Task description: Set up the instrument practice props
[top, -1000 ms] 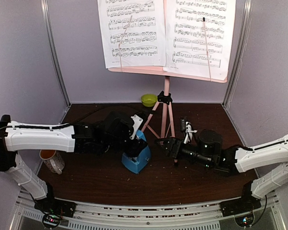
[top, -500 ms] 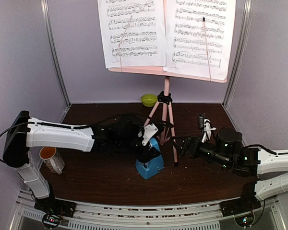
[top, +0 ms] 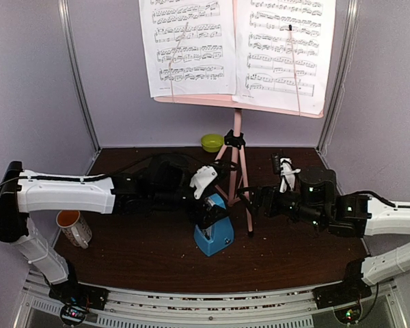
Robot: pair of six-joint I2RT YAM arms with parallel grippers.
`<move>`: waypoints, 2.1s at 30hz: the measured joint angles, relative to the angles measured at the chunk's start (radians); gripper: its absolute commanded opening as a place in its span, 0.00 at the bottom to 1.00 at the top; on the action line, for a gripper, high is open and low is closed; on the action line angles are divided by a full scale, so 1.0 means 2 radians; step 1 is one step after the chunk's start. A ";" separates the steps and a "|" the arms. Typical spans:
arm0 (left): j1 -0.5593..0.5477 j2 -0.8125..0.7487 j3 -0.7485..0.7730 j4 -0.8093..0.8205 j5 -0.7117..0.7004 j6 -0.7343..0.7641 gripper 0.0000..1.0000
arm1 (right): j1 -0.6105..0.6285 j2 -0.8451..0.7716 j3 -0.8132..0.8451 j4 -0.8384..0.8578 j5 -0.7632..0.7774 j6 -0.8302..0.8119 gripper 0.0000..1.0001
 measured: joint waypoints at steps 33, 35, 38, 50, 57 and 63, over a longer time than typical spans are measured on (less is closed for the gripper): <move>0.004 -0.040 -0.140 0.183 -0.035 -0.038 0.48 | -0.072 0.183 0.088 0.026 -0.207 0.069 0.84; 0.004 -0.040 -0.139 0.182 -0.032 -0.036 0.44 | -0.072 0.183 0.088 0.026 -0.208 0.069 0.84; 0.005 -0.040 -0.139 0.182 -0.029 -0.034 0.37 | -0.072 0.183 0.088 0.025 -0.208 0.066 0.84; 0.006 -0.054 -0.165 0.205 -0.010 -0.024 0.26 | -0.075 0.184 0.058 0.076 -0.215 0.035 0.84; 0.006 -0.073 -0.184 0.209 -0.009 -0.020 0.26 | -0.075 0.192 0.046 0.109 -0.230 0.019 0.84; 0.006 -0.096 -0.200 0.202 -0.014 -0.018 0.26 | -0.076 0.193 0.042 0.120 -0.237 0.008 0.83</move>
